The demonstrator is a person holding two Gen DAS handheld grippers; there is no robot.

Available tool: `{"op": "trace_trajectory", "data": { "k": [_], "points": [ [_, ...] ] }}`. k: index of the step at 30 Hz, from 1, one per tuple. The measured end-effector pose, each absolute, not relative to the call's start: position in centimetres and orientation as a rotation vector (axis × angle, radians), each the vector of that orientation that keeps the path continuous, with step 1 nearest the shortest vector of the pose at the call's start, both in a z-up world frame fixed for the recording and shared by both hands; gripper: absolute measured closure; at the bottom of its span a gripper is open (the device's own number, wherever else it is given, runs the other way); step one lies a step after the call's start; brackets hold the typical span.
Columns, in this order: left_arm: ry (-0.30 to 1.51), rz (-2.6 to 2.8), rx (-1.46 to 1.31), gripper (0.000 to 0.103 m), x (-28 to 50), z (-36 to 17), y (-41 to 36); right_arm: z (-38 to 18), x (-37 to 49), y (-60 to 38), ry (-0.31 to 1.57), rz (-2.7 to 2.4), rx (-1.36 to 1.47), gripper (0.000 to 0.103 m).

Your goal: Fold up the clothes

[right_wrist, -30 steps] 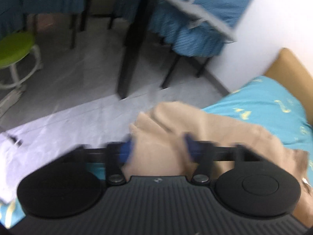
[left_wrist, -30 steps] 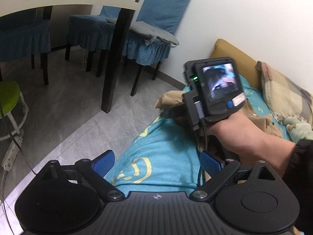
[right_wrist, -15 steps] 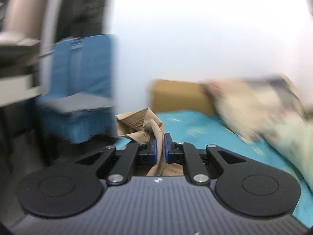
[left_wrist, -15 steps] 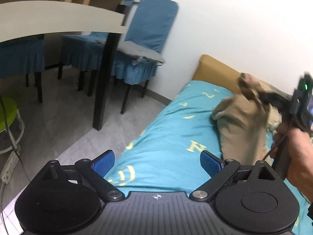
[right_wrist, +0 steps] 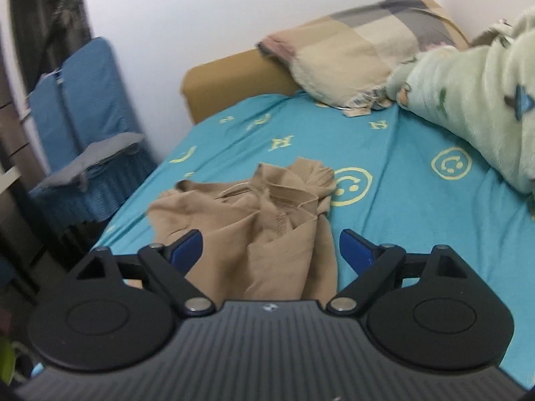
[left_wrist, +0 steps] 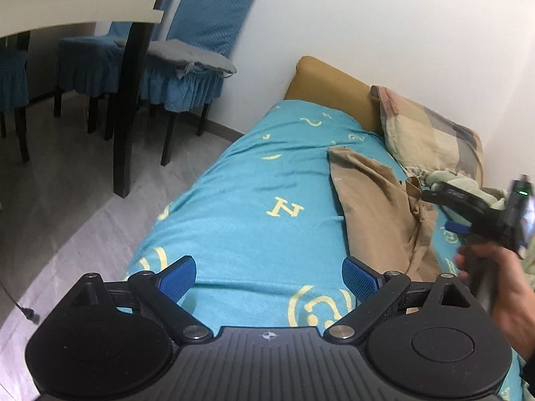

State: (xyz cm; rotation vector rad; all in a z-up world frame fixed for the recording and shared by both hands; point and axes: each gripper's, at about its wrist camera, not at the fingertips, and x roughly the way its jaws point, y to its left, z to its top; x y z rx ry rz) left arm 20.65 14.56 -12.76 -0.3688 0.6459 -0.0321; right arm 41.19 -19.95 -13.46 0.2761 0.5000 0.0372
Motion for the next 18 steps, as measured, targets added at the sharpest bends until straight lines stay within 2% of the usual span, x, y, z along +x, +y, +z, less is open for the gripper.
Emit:
{"op": "trace_trajectory", "data": {
  "k": [3, 11, 18],
  "points": [
    [0.669, -0.049, -0.414, 0.007, 20.8, -12.9, 14.6, -11.1, 37.8, -19.8, 0.459, 0.093, 0.225, 0.013],
    [0.701, -0.068, -0.383, 0.008, 18.2, -11.8, 12.7, -3.5, 20.6, -21.6, 0.442, 0.157, 0.178, 0.013],
    [0.798, -0.09, -0.347, 0.008, 14.4, -10.9, 11.1, -3.5, 9.3, -22.8, 0.567, 0.165, 0.305, 0.013]
  ]
}}
